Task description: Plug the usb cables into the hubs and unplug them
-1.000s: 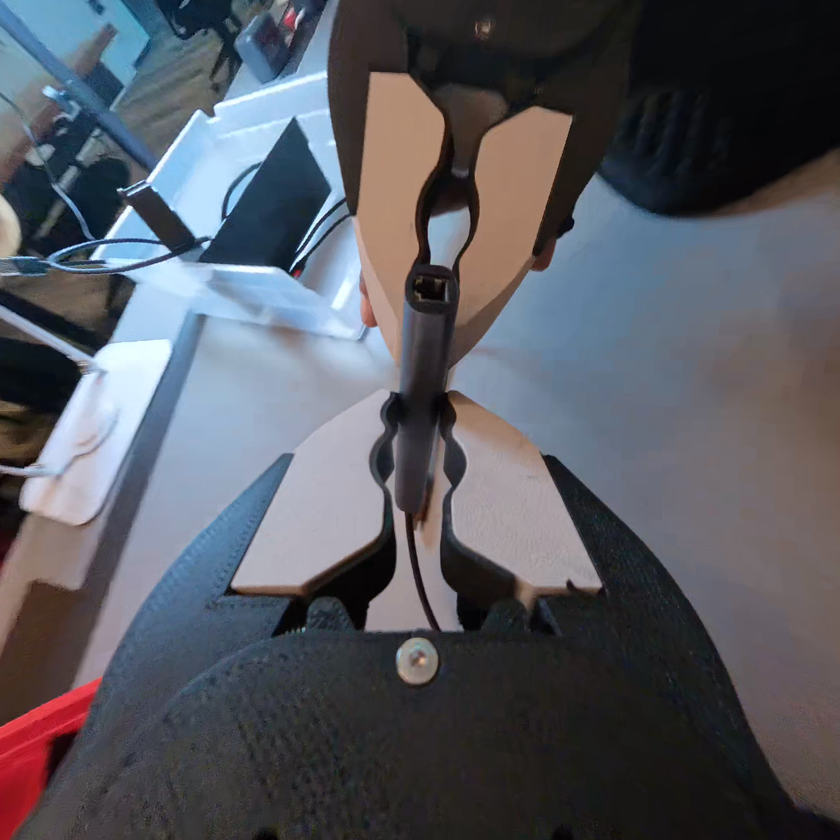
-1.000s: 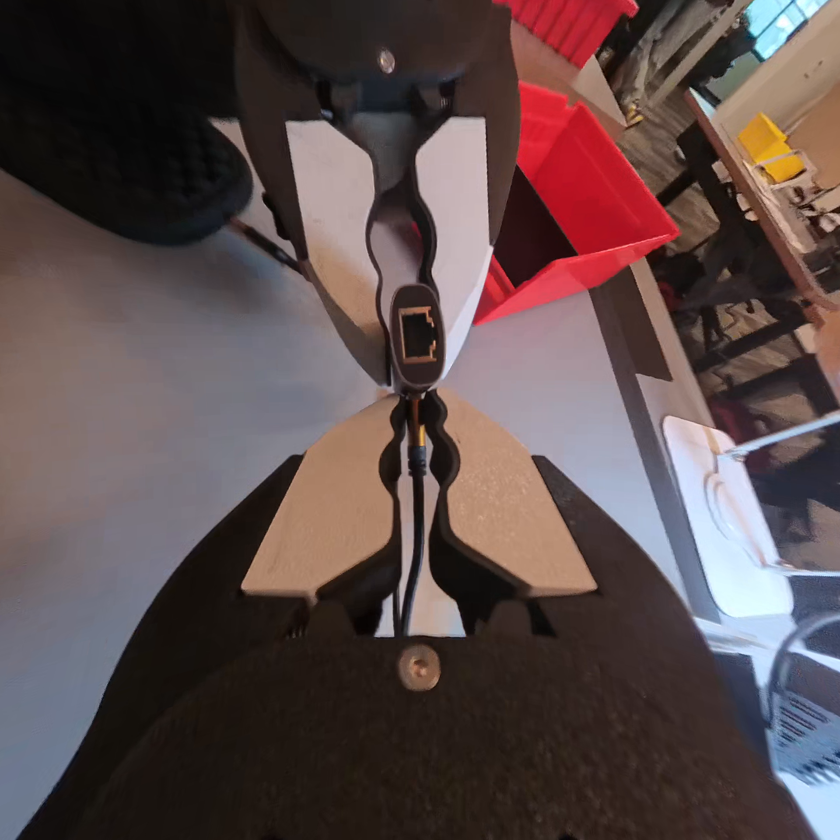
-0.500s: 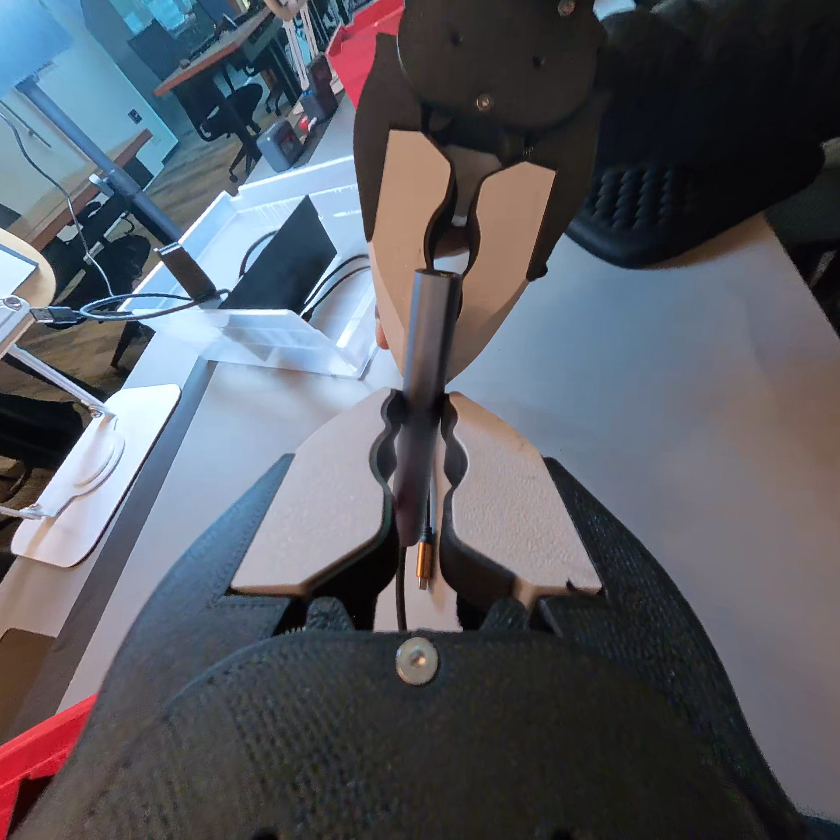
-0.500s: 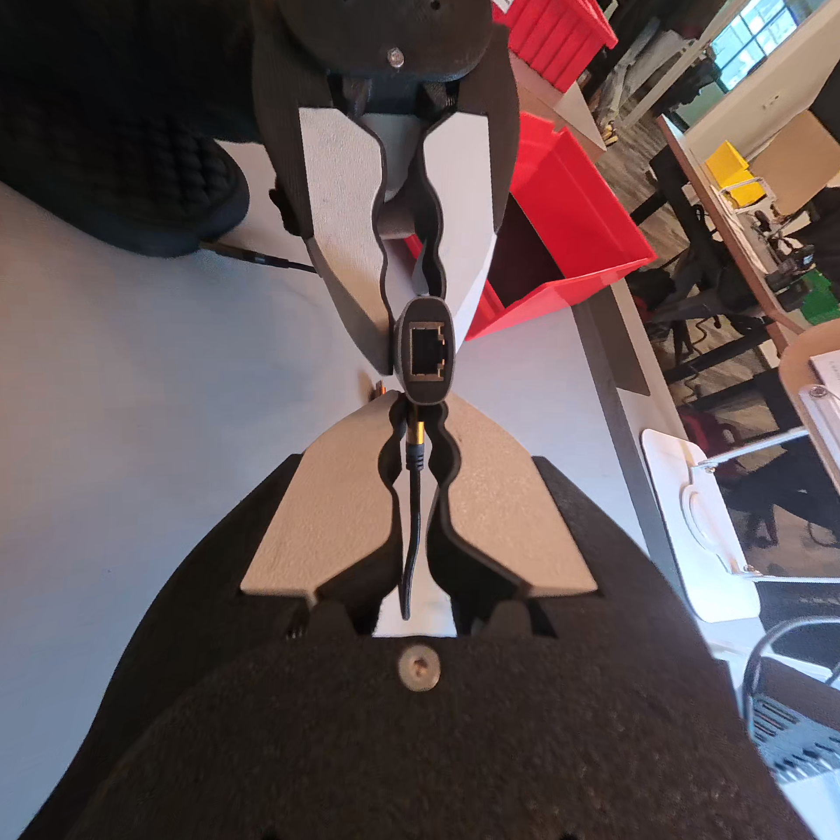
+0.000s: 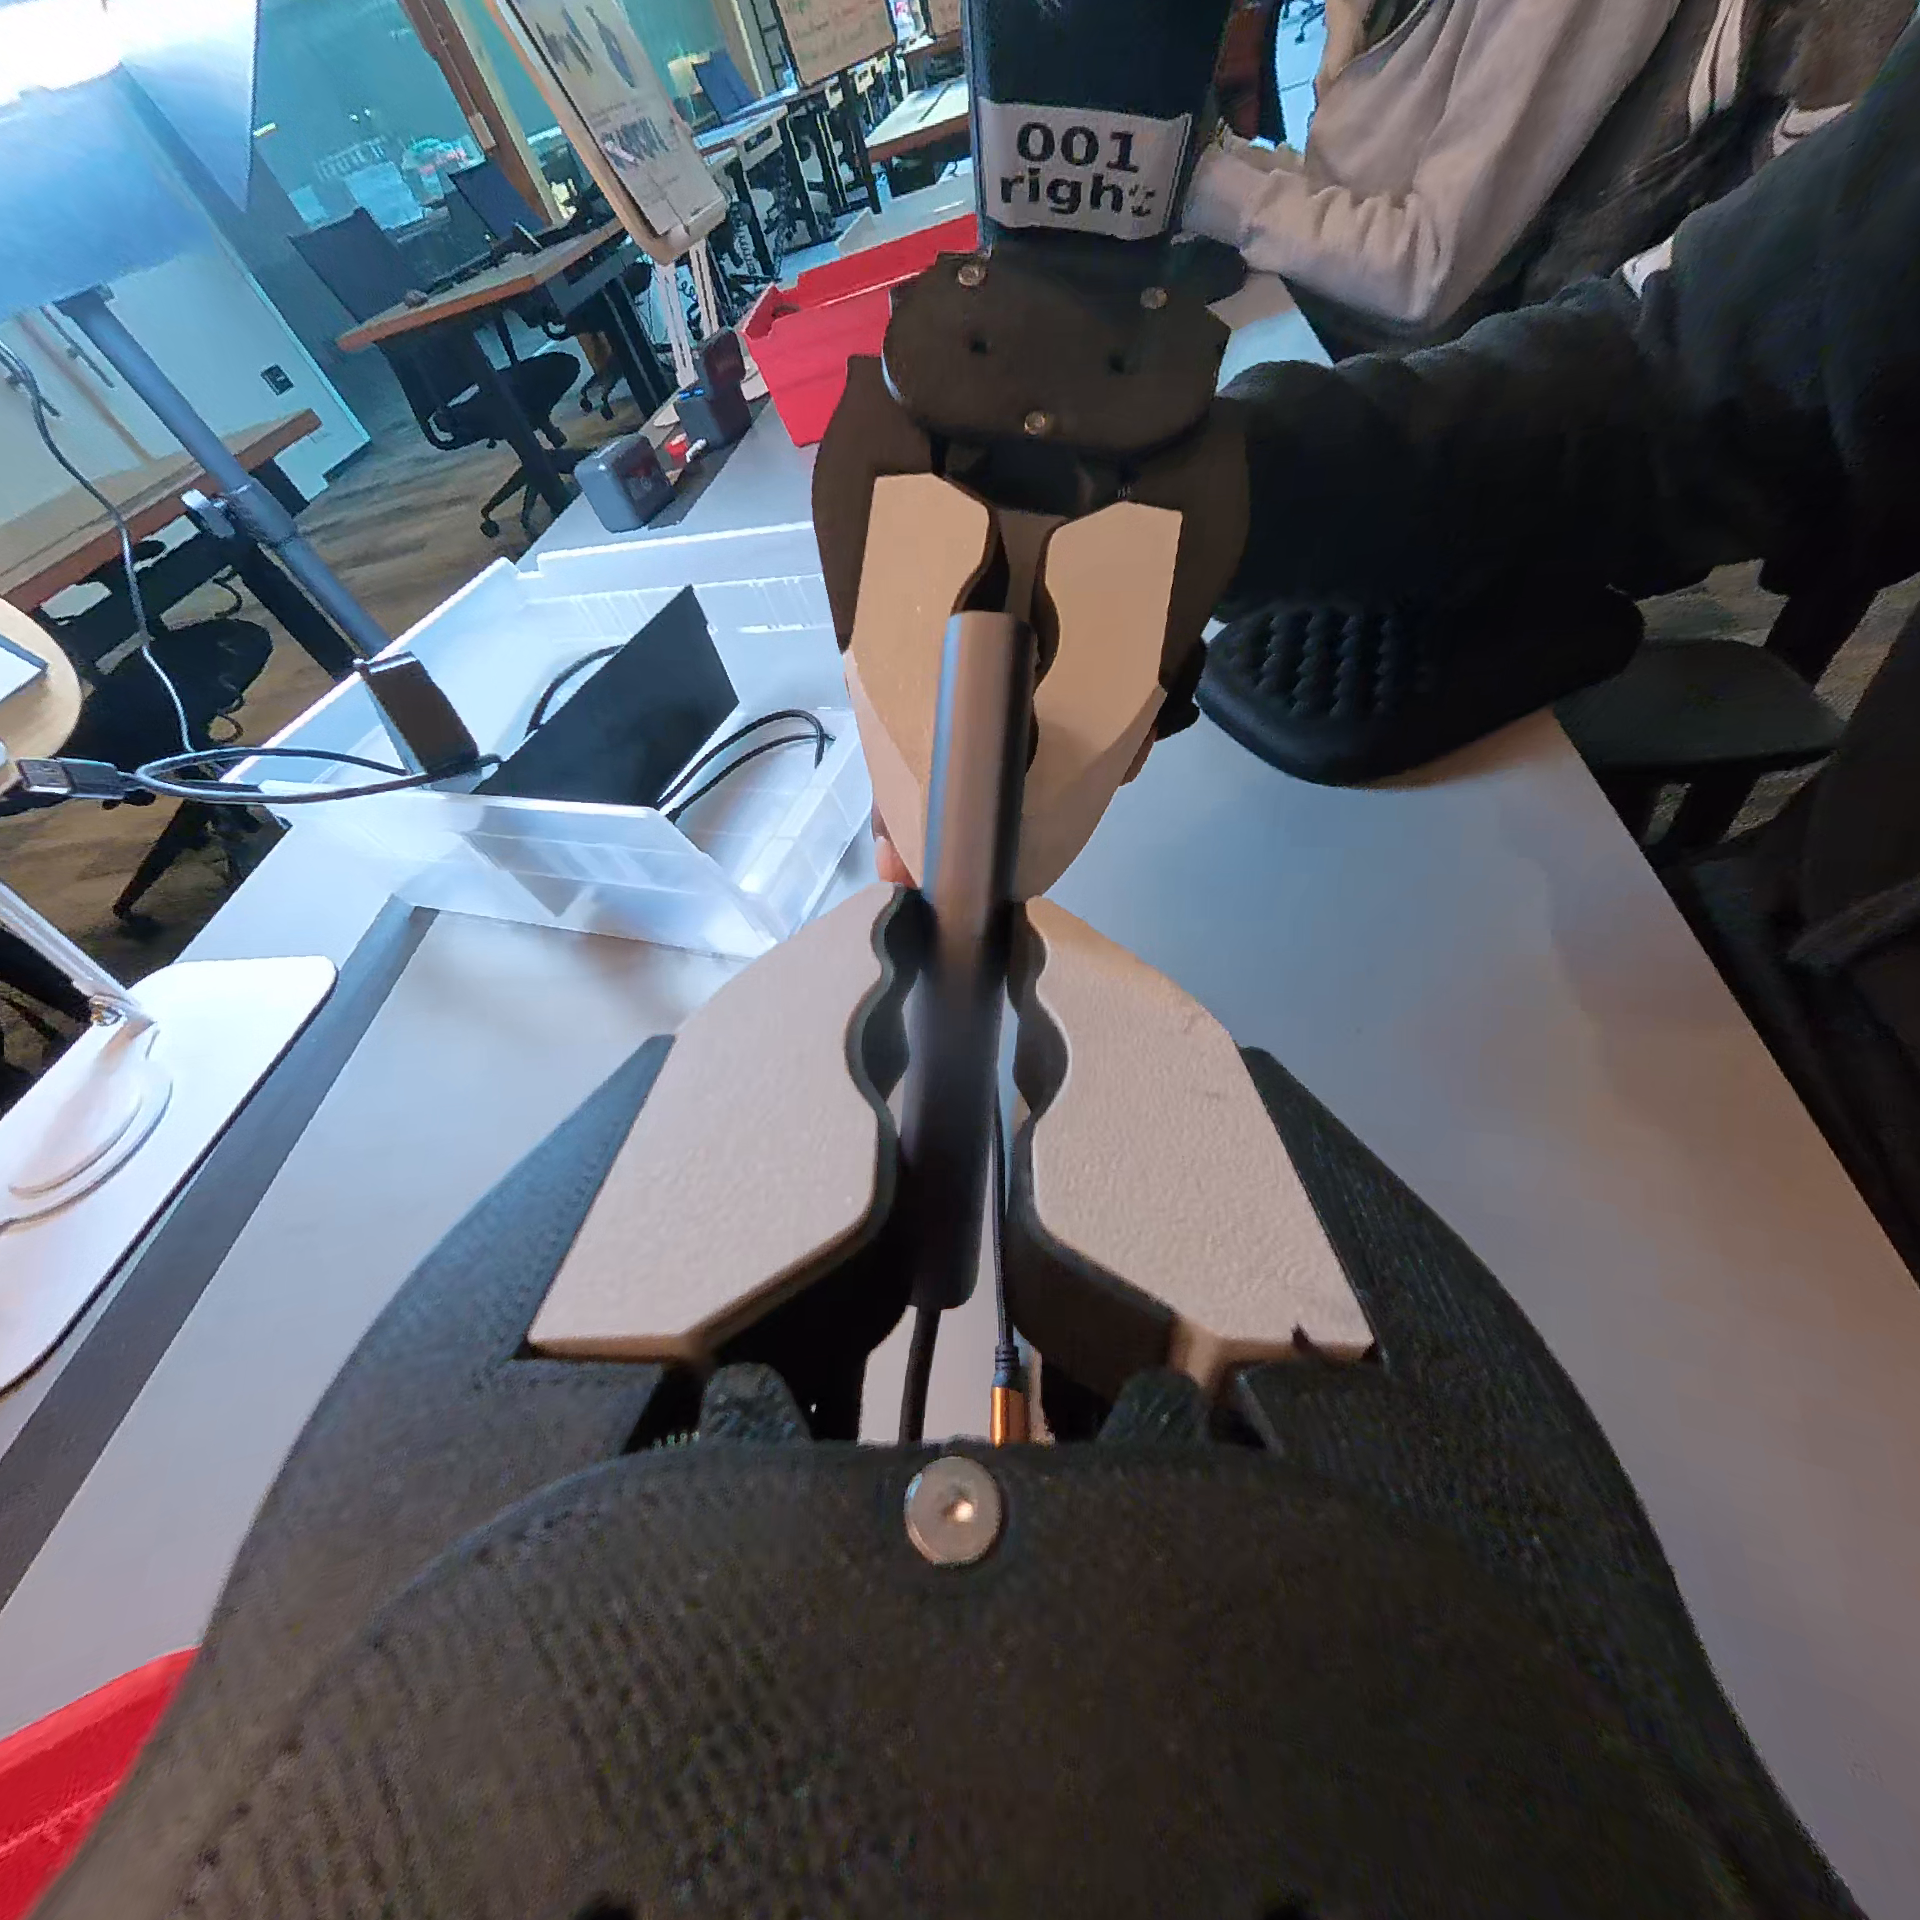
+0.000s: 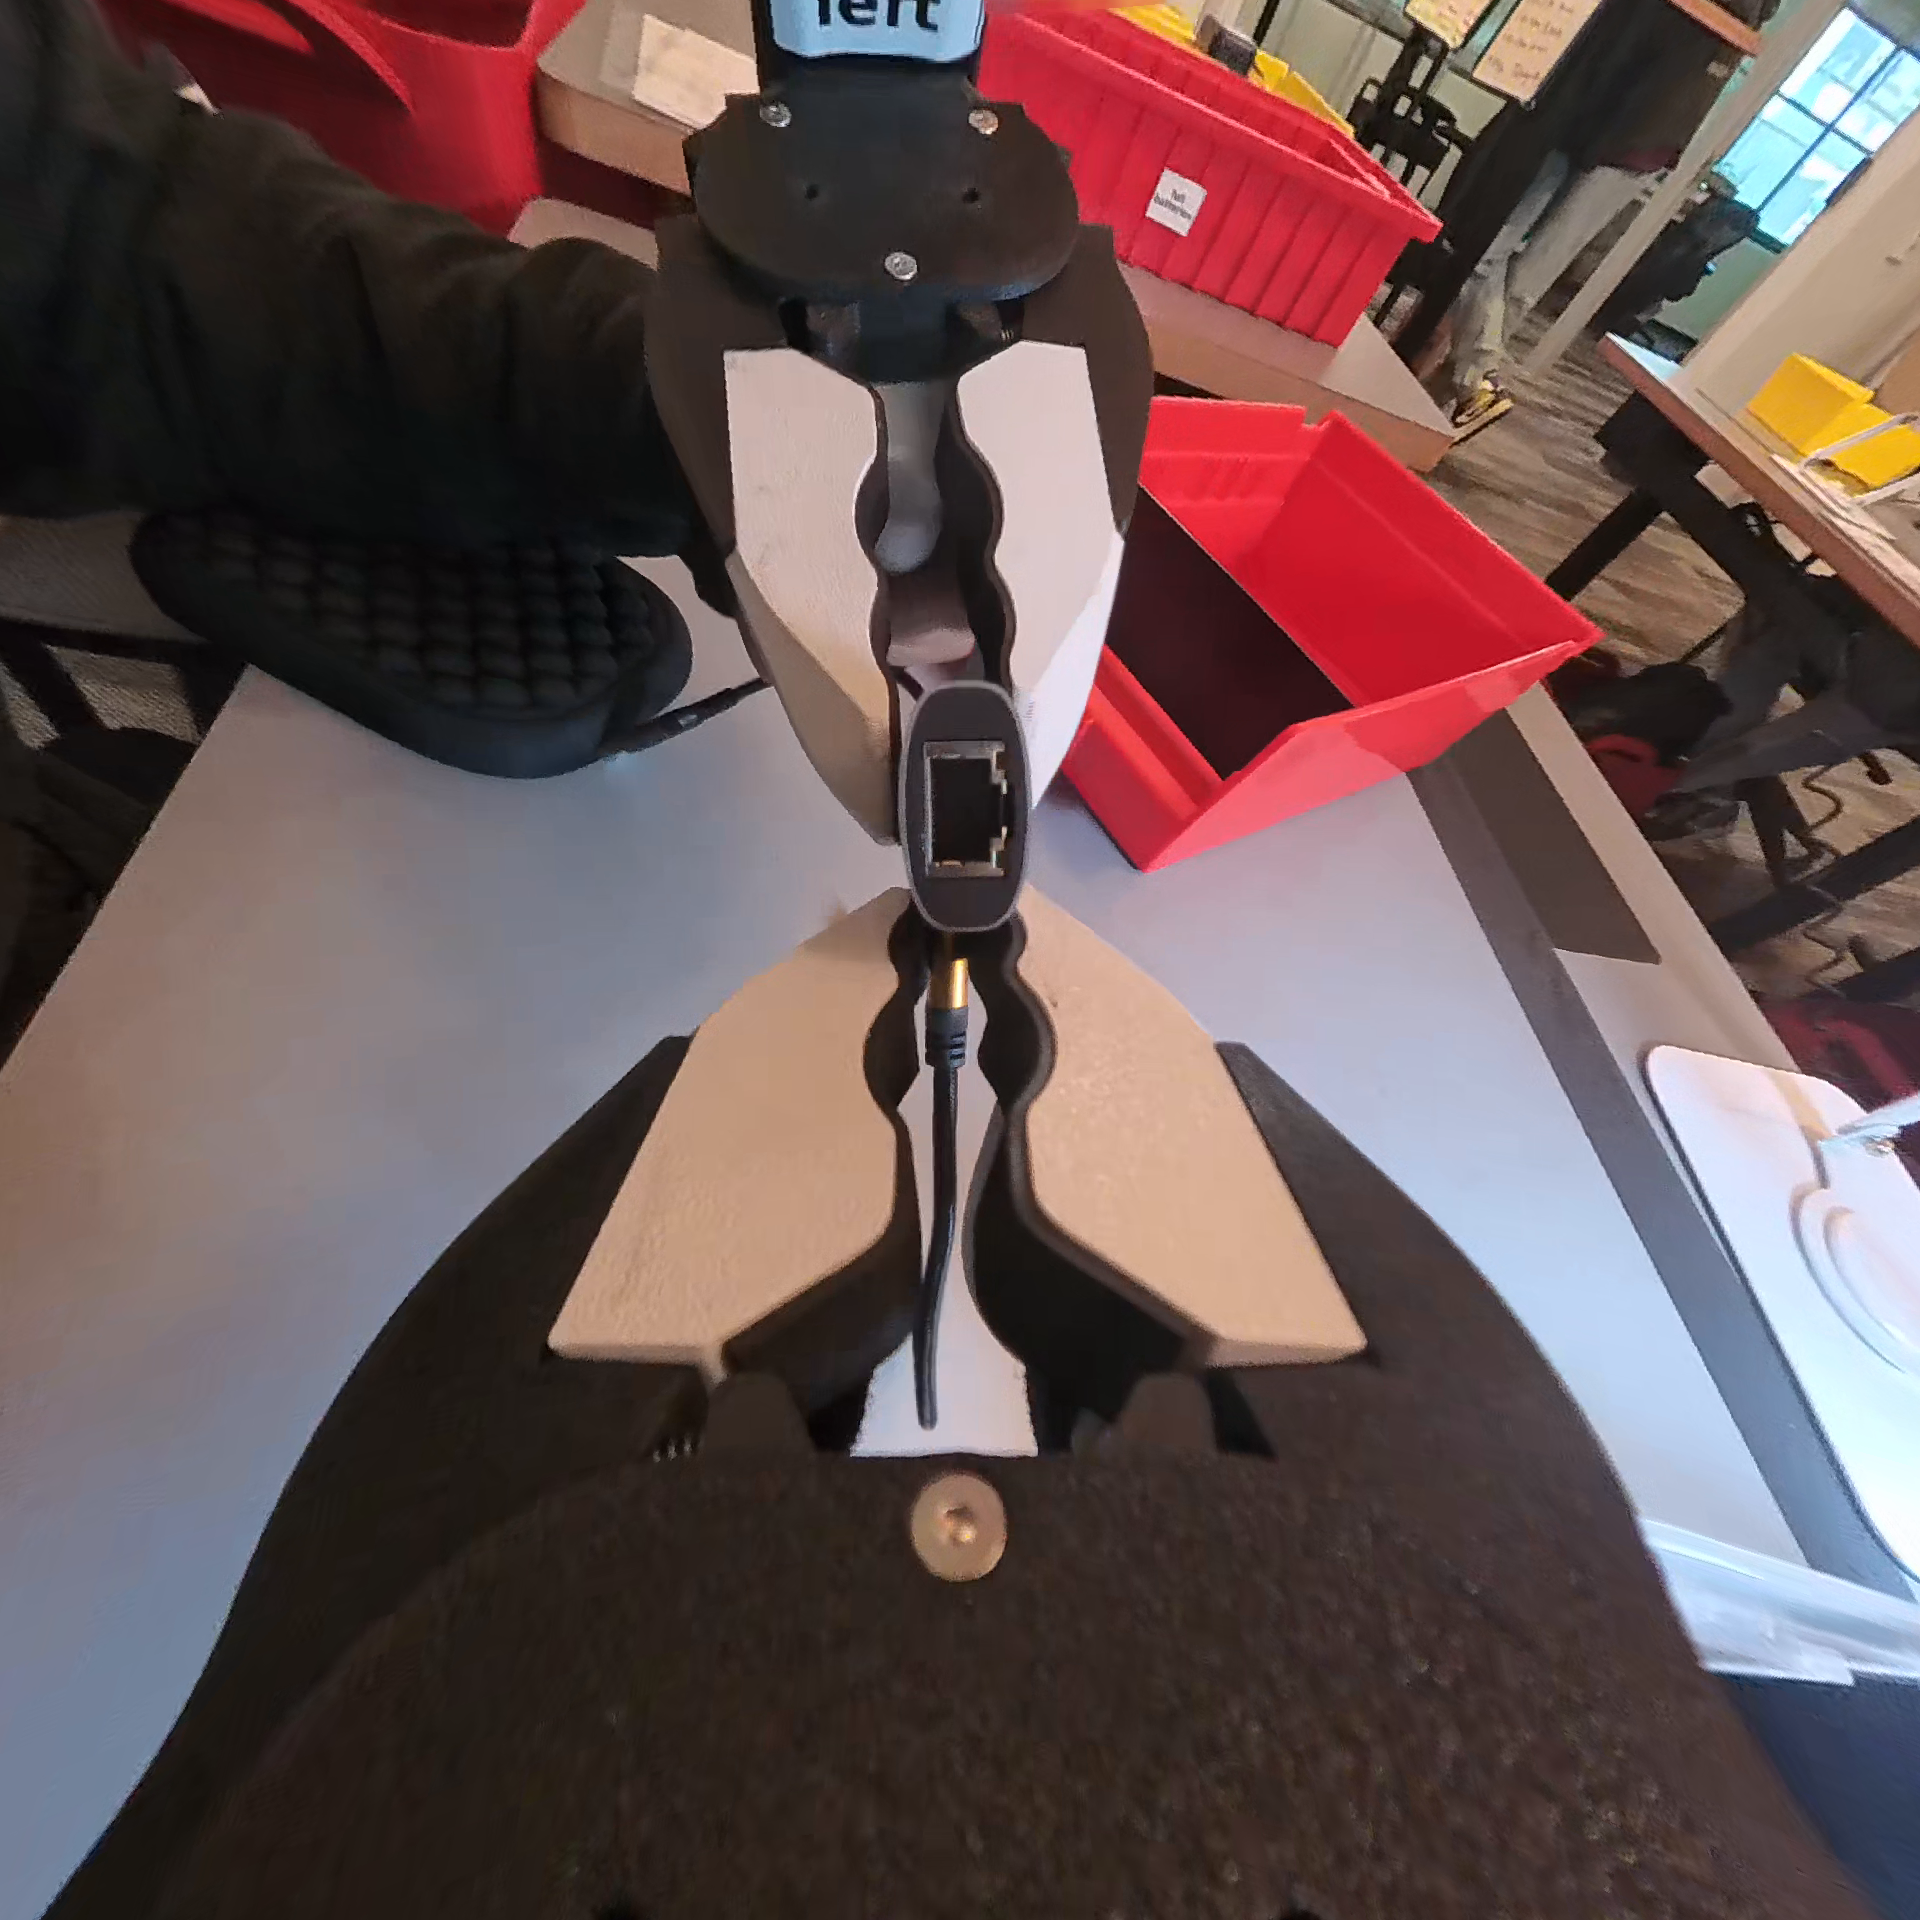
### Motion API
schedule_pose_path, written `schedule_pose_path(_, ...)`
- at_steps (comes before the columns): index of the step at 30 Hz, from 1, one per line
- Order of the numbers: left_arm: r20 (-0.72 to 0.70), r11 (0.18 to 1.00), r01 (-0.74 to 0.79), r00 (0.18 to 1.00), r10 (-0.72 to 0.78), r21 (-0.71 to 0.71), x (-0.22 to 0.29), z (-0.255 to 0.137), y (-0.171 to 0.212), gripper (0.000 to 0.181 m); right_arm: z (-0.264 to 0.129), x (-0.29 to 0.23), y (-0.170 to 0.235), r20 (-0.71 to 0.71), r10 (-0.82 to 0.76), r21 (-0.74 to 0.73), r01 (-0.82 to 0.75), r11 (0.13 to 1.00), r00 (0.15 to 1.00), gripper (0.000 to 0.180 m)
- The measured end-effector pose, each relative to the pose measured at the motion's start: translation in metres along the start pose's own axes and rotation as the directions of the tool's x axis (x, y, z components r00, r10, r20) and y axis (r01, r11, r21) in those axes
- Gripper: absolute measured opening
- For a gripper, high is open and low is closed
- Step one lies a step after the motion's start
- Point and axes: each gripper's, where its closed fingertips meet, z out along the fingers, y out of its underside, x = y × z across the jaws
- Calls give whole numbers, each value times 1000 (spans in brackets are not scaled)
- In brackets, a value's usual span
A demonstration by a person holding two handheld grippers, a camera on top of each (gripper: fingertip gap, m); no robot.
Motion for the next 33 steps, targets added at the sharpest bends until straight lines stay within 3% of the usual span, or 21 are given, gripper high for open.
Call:
schedule_pose_path(5, -21, 1000, 13, 1000, -13, 2, 1, 2, 0, 16, -1, -2, 0, 53, 43, 35, -45, 998, 998, 8)
schedule_pose_path(7, 32, 998, 58, 998, -58, -3, -9, 3, 6, 16, 1, 10, 4, -33, 44, 38, -43, 998, 998, 8)
schedule_pose_path(11, 131, 935, 348, 926, -355, 71, -37, 7, 18, 16, -1, 49, 23, -361, -114, -103, 82, 991, 926, 23)
schedule_pose_path(15, 124, 856, 500, 849, -514, 129, -40, 17, 22, 16, 3, 58, 28, -484, -301, -257, 196, 946, 822, 31)
schedule_pose_path(18, 124, 830, 549, 821, -557, 96, -36, 23, 30, 16, 2, 64, 32, -488, -544, -444, 342, 828, 683, 24)
schedule_pose_path(21, 110, 805, 592, 798, -593, 49, -33, 26, 37, 16, 5, 60, 40, -432, -649, -516, 419, 747, 626, 17)
schedule_pose_path(29, 95, 878, 478, 875, -474, -23, -22, 32, 39, 18, 12, 49, 35, -401, -708, -522, 490, 698, 582, 17)
schedule_pose_path(33, 86, 827, 562, 824, -561, 12, -34, 23, 28, 17, 11, 55, 25, -453, -661, -440, 495, 750, 598, 17)
